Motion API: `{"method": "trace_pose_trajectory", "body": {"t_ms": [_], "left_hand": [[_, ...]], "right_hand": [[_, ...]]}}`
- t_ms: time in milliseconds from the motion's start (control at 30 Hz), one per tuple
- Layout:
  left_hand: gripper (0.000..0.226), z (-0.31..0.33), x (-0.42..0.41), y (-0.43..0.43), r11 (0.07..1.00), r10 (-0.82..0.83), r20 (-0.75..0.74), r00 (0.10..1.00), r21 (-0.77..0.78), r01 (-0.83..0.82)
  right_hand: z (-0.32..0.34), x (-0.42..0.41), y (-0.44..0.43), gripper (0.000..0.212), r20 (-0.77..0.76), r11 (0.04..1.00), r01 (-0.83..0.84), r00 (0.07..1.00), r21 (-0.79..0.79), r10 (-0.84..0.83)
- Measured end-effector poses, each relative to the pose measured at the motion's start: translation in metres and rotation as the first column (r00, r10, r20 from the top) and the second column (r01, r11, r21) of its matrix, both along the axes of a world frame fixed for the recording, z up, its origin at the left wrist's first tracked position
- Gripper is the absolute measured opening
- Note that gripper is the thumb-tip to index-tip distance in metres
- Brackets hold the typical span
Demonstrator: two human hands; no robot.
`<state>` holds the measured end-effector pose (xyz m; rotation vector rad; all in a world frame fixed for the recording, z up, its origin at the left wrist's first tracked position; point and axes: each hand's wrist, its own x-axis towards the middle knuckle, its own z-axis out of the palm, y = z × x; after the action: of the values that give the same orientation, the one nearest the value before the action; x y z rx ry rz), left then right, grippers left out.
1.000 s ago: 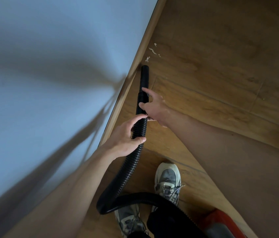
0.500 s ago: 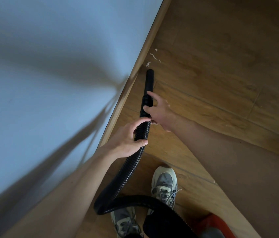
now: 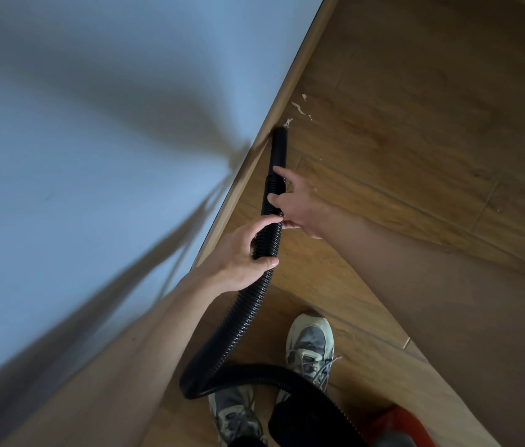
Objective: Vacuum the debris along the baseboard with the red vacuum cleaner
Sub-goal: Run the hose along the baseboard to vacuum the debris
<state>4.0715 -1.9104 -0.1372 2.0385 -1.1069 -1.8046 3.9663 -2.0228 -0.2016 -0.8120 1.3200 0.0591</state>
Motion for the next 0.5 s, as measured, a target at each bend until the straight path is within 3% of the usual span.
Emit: {"method": "trace_pose_trajectory", "body": {"t_ms": [500], "left_hand": [[0.067, -0.004, -0.005, -0.013, 1.0, -0.025, 0.003, 1.0, 0.007, 0.025]], "right_hand": [[0.0, -0.005, -0.011, 0.064, -0.032, 0.999, -0.009, 0.999, -0.033, 0.008]]}}
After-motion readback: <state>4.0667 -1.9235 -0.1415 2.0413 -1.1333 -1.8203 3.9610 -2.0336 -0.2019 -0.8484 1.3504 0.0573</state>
